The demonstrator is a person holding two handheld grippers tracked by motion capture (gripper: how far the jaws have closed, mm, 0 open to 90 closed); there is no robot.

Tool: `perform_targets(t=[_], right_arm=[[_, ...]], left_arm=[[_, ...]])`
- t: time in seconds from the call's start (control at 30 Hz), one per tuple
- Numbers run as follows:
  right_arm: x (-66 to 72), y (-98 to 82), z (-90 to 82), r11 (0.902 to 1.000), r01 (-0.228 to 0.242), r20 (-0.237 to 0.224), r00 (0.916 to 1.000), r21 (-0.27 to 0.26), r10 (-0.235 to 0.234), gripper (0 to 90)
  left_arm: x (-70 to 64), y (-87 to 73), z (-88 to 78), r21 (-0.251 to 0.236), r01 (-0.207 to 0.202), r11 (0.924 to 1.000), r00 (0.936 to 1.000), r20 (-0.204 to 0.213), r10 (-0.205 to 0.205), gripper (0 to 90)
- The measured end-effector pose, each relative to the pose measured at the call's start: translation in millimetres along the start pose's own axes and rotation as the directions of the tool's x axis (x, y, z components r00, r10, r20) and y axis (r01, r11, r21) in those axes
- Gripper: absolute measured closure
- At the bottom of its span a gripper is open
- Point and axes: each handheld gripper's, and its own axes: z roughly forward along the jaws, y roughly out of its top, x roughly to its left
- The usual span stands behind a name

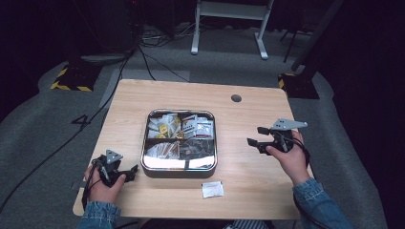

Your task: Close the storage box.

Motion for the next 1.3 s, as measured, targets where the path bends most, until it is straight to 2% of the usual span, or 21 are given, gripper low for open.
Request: perform_targets(t=[0.17, 0.27, 0.53, 0.87, 1.0, 1.1, 1.13, 1.3], right_arm=[[-11.0, -27.7, 4.7, 0.9936, -0.099, 0.000, 0.9950, -0.053, 0.099, 31.4], [-18.8, -42.0, 15.0, 0.9938, -0.111, 0.018, 0.9936, -0.004, 0.111, 31.4], [-29.7, -64.2, 25.2, 0.9893, -0.131, 0.053, 0.9904, 0.064, 0.128, 31.1], [-32.2, -78.9, 28.5, 0.9878, -0.106, 0.077, 0.9923, 0.114, 0.097, 29.2], [-33.0, -86.1, 32.4, 0.9867, -0.078, 0.081, 0.9945, 0.143, 0.067, 24.5], [-33.2, -90.4, 35.4, 0.9835, -0.053, 0.072, 0.9966, 0.173, 0.041, 16.5], [-32.8, -91.9, 36.8, 0.9849, -0.032, 0.076, 0.9969, 0.170, 0.019, 14.9], [-33.2, -91.8, 38.6, 0.9853, -0.032, 0.074, 0.9971, 0.168, 0.020, 13.1]], left_arm=[[0.0, 0.0, 0.0, 0.000, 0.000, 1.0000, 1.0000, 0.001, 0.000, 14.6], [0.1, 0.3, 0.2, 0.000, -0.001, 1.0000, 1.0000, 0.002, 0.001, 14.6], [0.1, 0.5, 0.6, -0.002, 0.001, 1.0000, 1.0000, 0.000, -0.001, 14.5], [0.6, 1.1, 1.1, 0.000, -0.004, 1.0000, 1.0000, 0.004, 0.004, 14.5], [0.6, 1.3, 1.2, 0.000, -0.003, 1.0000, 1.0000, 0.004, 0.003, 14.5], [0.7, 1.5, 1.3, 0.000, -0.005, 1.0000, 1.0000, 0.005, 0.005, 14.5], [0.8, 1.5, 1.3, 0.000, -0.006, 1.0000, 1.0000, 0.004, 0.006, 14.5], [0.7, 1.5, 1.3, 0.000, -0.006, 1.0000, 1.0000, 0.003, 0.006, 14.5]])
